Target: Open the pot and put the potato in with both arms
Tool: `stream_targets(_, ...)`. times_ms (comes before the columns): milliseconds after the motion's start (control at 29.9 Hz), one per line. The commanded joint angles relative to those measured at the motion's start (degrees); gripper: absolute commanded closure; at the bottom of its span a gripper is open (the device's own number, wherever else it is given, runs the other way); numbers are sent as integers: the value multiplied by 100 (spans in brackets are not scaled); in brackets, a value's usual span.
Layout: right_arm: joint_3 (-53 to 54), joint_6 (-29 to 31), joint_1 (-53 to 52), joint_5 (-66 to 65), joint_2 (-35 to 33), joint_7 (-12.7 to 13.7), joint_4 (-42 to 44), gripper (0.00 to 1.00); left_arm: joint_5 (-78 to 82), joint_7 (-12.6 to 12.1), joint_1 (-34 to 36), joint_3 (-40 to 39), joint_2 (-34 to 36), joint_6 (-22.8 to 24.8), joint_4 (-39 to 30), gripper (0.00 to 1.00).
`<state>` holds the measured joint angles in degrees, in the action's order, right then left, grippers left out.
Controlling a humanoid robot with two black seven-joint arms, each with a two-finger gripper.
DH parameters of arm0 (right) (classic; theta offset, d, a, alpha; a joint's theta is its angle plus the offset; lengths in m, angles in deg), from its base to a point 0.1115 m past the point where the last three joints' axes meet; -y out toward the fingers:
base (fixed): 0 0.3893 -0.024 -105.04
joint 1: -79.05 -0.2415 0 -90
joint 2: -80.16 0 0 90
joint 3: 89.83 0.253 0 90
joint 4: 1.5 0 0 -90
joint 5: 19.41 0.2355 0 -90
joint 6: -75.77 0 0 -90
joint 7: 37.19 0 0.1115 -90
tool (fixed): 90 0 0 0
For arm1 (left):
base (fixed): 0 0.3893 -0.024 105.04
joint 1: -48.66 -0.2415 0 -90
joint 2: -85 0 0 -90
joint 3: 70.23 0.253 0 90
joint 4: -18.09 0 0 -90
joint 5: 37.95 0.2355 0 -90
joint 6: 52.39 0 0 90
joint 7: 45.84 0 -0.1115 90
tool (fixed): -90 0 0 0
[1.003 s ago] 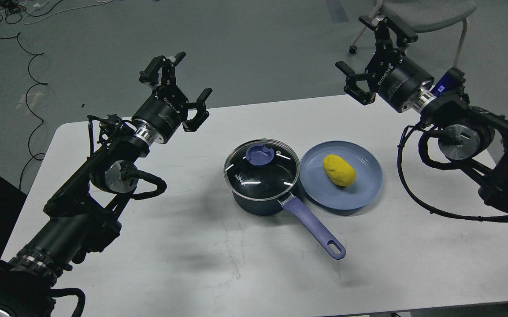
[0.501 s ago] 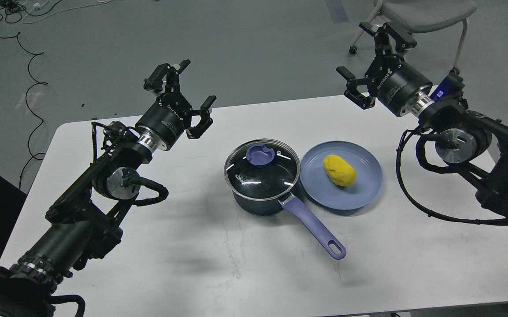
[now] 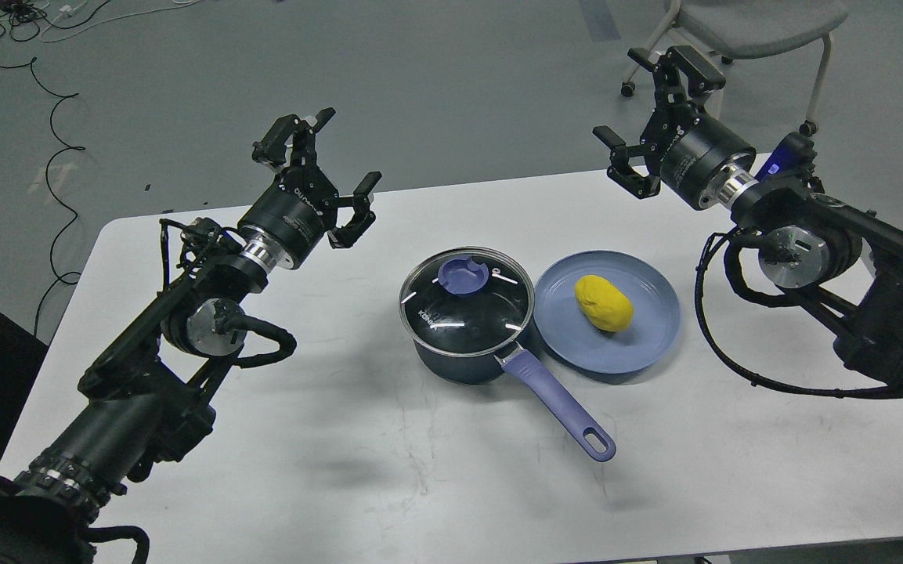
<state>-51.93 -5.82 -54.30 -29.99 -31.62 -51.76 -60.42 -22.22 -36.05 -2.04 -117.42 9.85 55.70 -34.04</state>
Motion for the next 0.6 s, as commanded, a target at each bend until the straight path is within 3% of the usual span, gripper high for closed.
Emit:
stream_targets(0,-98,-146,-33,-172,147,59,3,0,-1,-12,-1,0,0,-42,18,2)
stream_targets(568,-292,-322,-59,-665,253,130,-32,0,-264,-39,-27,9,326,-42,71,2)
